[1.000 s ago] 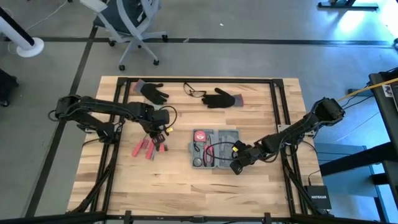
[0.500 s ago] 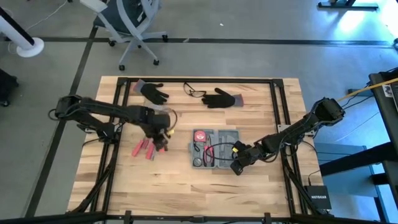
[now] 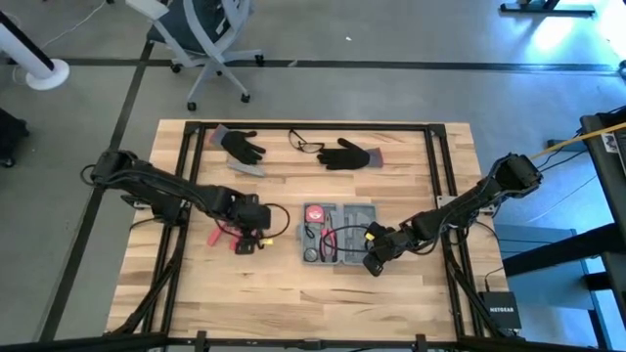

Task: Prefit tool cases
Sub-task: Put the orange Allen wrench set into the gray prefit tool case

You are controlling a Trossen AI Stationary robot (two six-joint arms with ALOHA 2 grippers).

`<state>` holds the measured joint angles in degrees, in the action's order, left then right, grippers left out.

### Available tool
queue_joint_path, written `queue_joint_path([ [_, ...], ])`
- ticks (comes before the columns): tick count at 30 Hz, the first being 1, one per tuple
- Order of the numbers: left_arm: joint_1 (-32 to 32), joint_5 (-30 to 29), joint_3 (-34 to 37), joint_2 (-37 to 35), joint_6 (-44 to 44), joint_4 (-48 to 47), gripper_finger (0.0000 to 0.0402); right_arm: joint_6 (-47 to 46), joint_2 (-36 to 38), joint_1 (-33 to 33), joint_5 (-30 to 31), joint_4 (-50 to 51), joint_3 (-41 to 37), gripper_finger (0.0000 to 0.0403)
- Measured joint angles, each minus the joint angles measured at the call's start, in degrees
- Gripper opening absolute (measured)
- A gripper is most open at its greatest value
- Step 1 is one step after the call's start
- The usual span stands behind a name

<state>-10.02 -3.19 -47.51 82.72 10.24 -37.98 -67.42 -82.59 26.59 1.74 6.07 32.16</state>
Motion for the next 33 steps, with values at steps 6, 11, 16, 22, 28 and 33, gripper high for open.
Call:
queue_joint_path([
  [6, -0.08, 0.47, 0.22, 1.71, 1.33, -1.11, 0.0270, 0.02, 0.00, 0.00, 0.17, -0.01, 0.00, 0.0000],
  [11, 0.33, 0.38, 0.31, 4.29, 7.55, -1.84, 0.0274, 0.15, 0.00, 0.00, 0.20, -0.06, 0.00, 0.0000],
  [16, 0.24, 0.42, 0.31, 7.18, 9.17, 0.83, 0.0274, 0.22, 0.00, 0.00, 0.68, -0.04, 0.00, 0.0000],
  [22, -0.43, 0.41, 0.28, 7.74, 14.14, 0.83, 0.0274, 0.22, -0.02, 0.00, 0.66, -0.04, 0.00, 0.0000],
  [28, -2.14, 0.38, 0.28, 8.65, 17.75, 4.58, 0.0274, 0.22, -0.02, 0.00, 0.63, -0.04, 0.00, 0.0000],
  [33, -2.47, 0.89, 0.27, 8.92, 19.61, 12.63, 0.0274, 0.38, -0.02, 0.00, -0.31, -0.07, 0.00, 0.0000],
])
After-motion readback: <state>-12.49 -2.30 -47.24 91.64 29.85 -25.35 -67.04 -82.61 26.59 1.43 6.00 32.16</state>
